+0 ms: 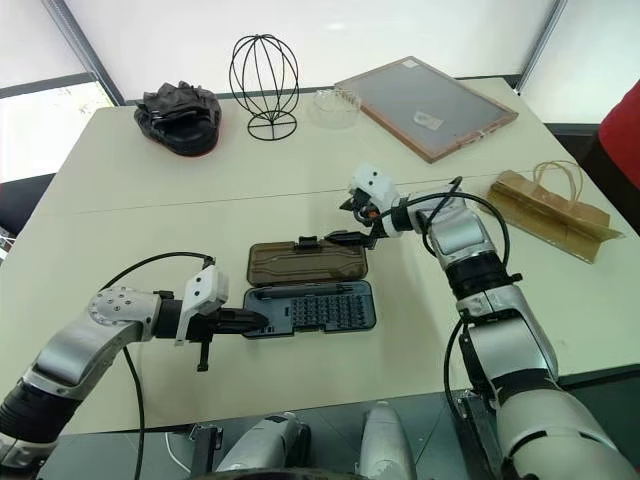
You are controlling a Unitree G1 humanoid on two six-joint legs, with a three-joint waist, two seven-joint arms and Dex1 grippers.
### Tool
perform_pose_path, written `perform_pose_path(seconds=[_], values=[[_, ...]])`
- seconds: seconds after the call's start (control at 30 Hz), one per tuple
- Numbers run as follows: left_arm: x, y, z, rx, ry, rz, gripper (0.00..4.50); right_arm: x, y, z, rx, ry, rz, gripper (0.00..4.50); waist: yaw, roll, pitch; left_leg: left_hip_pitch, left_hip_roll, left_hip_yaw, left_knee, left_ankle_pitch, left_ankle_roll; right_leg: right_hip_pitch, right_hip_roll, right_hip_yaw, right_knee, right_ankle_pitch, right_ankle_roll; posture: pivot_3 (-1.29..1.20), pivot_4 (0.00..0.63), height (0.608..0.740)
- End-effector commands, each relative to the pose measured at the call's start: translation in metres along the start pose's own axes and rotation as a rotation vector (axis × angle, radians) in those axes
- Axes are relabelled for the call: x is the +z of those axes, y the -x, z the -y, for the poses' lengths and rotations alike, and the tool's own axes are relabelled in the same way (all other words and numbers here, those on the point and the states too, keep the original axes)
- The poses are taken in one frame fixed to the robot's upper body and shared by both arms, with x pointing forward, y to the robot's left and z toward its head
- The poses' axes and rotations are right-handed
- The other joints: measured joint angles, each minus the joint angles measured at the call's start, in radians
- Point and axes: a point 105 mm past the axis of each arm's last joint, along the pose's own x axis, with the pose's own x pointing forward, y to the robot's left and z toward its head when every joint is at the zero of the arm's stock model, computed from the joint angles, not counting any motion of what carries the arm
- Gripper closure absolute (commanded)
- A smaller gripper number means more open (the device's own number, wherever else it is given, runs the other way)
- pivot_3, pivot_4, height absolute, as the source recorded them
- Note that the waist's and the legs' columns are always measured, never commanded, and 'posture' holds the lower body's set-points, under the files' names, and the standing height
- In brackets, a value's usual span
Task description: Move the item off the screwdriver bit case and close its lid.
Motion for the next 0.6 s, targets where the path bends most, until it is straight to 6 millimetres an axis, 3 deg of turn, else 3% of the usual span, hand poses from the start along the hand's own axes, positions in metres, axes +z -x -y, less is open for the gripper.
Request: perform_pose_path(seconds=[0.03,0.17,0.2,0.27,0.47,0.5,0.6], values=[[-0.016,0.001,0.001,0.026,0.048,-0.042,4.46,0.000,-0.005,0.004,0.020,0.046,-0.049,0.14,-0.001,0.000,0.000,0.000,0.000,0.000,0.000,0.000,0.000,0.000,0.000,0.000,0.000,0.000,0.000,0.00,0.150,0.740],[-0.025,0.001,0.003,0.051,0.088,-0.042,4.46,-0.014,-0.017,0.000,0.084,0.035,-0.105,0.14,-0.003,0.000,0.000,0.001,0.000,0.000,-0.001,0.000,0.000,0.000,0.000,0.000,0.000,0.000,0.000,0.00,0.150,0.740],[-0.028,0.000,0.004,0.053,0.095,-0.043,4.50,-0.016,-0.019,0.001,0.082,0.023,-0.112,0.39,-0.005,0.000,0.000,0.002,0.000,0.000,-0.001,0.000,0.000,0.001,0.000,0.000,0.000,0.000,0.000,0.00,0.150,0.740],[-0.031,-0.001,0.006,0.055,0.103,-0.045,4.50,-0.019,-0.022,0.001,0.088,0.019,-0.121,0.99,-0.009,0.000,0.000,0.005,0.000,0.000,-0.002,0.000,0.000,0.003,0.000,0.000,0.000,0.000,0.000,0.00,0.150,0.740],[-0.046,0.001,0.010,0.086,0.161,-0.048,4.50,-0.029,-0.029,-0.012,0.198,0.005,-0.150,4.15,-0.014,0.001,-0.001,0.015,0.000,0.000,-0.005,-0.001,0.000,0.010,0.000,0.001,0.000,0.000,0.000,0.00,0.150,0.740],[-0.048,0.001,0.011,0.088,0.166,-0.047,4.50,-0.031,-0.030,-0.013,0.205,0.009,-0.161,4.45,-0.016,0.001,-0.002,0.015,0.000,0.000,-0.006,-0.001,0.000,0.011,0.000,0.001,0.000,0.000,0.000,0.00,0.150,0.740],[-0.050,0.001,0.013,0.094,0.190,-0.038,4.50,-0.040,-0.032,-0.014,0.202,0.054,-0.202,4.45,-0.022,0.004,-0.006,0.017,0.001,-0.001,-0.006,-0.002,-0.001,0.012,0.002,0.001,0.000,0.000,0.000,0.00,0.150,0.740]])
